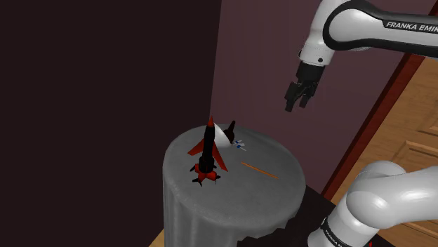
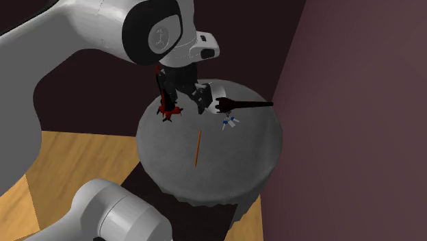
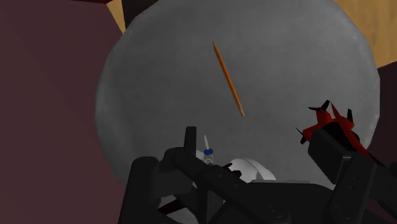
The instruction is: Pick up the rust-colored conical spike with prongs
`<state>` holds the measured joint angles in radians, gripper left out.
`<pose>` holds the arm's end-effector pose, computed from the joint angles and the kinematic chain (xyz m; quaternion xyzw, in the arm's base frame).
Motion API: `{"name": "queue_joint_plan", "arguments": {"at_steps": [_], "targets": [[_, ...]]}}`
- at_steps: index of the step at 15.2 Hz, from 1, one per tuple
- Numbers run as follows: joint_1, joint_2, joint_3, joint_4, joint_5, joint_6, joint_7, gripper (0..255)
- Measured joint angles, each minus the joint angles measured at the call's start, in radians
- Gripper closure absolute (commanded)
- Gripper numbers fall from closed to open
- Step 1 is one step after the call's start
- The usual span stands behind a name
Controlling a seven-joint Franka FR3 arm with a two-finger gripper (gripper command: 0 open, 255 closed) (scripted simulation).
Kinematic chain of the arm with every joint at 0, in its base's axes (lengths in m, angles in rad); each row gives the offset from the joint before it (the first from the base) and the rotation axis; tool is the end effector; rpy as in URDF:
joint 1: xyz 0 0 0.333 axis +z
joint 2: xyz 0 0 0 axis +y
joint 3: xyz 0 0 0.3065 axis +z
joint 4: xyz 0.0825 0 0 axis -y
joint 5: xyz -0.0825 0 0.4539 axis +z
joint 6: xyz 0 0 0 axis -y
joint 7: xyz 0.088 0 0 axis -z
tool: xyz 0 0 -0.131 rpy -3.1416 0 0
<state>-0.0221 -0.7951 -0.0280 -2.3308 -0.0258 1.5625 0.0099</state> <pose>0.3805 -0.0241 0.5761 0.9996 -0.0262 0.0132 0.0031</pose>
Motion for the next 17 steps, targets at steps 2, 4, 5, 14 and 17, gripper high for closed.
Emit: {"name": "queue_joint_plan", "arguments": {"at_steps": [2,4,5,14,17], "targets": [[-0.002,0.013,0.003,0.0,0.004,0.013,0.012,0],[-0.01,0.063,0.013,0.003,0.018,0.056,0.051,0],[-0.015,0.095,0.015,0.002,0.024,0.088,0.071,0],[-0.059,0.407,0.036,0.077,0.075,0.316,0.256,0],[-0.07,0.518,0.037,0.125,0.09,0.377,0.315,0]]}}
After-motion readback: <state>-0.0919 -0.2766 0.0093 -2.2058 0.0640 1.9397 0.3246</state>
